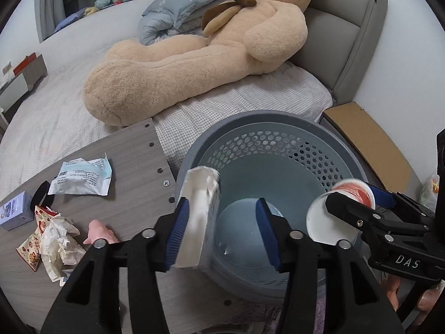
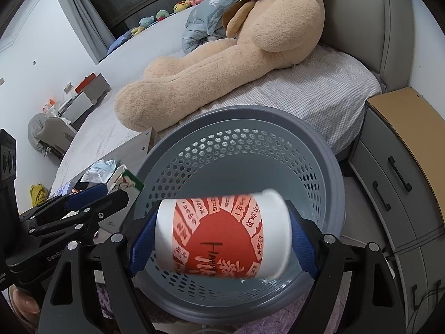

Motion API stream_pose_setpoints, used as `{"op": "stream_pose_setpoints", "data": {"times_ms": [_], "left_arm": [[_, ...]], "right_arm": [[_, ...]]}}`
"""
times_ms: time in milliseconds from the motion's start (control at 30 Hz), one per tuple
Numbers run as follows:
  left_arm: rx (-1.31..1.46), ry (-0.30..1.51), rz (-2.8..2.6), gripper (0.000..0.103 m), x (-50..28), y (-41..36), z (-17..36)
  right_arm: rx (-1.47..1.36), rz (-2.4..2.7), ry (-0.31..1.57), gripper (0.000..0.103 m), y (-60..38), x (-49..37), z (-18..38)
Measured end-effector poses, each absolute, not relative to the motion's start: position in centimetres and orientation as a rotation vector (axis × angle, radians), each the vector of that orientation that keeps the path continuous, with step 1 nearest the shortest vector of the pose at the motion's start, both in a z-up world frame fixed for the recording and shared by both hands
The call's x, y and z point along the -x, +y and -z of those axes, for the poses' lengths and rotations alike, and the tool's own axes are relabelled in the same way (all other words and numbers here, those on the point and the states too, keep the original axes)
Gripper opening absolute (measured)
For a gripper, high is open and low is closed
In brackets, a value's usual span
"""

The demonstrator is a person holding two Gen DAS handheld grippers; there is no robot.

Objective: Collect trash
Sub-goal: 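Carry cup and carton over the grey basket and open both tools, then withdraw both tools from the basket back over the table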

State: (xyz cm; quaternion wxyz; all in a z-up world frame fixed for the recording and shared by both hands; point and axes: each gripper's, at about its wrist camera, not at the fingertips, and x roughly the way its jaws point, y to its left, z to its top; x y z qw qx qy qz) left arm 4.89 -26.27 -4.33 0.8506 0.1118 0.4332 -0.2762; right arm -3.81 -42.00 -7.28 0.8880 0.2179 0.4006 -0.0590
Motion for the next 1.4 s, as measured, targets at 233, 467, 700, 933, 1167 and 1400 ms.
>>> {"op": "stream_pose_setpoints", "data": {"times_ms": [233, 467, 700, 933, 1167, 1400], "left_arm": [[-0.238, 0.909, 0.566, 0.064, -4.9, -26.6, 4.3], [-0.237, 0.892, 0.585, 0.071, -4.4, -27.1, 3.8], [-0.235, 0.888, 0.602, 0.072, -4.1, -28.0, 3.4], [-0.239, 0.876, 0.599, 0.076, -3.7, -28.3, 3.1], [-0.231, 0.872, 0.583, 0.078, -3.8, -28.1, 3.0], [-0.215, 0.859, 0.566, 0.081, -3.4, -27.3, 2.6]], "right_arm": [[-0.479, 0.133, 0.823, 0.08, -42.8, 4.3, 7.5], [-0.499, 0.151, 0.806, 0.08, -43.7, 4.8, 7.3], [-0.509, 0.169, 0.791, 0.08, -44.6, 5.7, 7.0], [-0.518, 0.174, 0.787, 0.08, -45.2, 6.3, 7.1], [-0.518, 0.17, 0.782, 0.08, -45.1, 6.6, 7.0], [-0.515, 0.163, 0.779, 0.08, -44.6, 6.9, 6.8]]}}
